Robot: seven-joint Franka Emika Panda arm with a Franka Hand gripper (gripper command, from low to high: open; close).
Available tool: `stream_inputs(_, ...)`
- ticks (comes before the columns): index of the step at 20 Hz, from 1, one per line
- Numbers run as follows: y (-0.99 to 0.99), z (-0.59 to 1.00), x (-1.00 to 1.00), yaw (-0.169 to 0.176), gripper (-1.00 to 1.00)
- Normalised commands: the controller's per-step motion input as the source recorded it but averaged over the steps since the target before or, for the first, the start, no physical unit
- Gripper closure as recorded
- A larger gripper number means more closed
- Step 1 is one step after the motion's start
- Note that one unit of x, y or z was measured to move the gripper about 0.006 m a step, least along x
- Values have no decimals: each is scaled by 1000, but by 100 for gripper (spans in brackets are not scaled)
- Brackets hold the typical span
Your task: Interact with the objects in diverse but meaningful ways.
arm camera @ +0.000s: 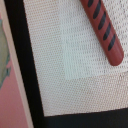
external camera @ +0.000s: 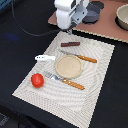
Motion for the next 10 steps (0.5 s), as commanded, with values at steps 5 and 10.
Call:
stream_inputs(5, -111, -195, 102, 127, -100)
stream_inputs(10, -62, -123, 231, 67, -100)
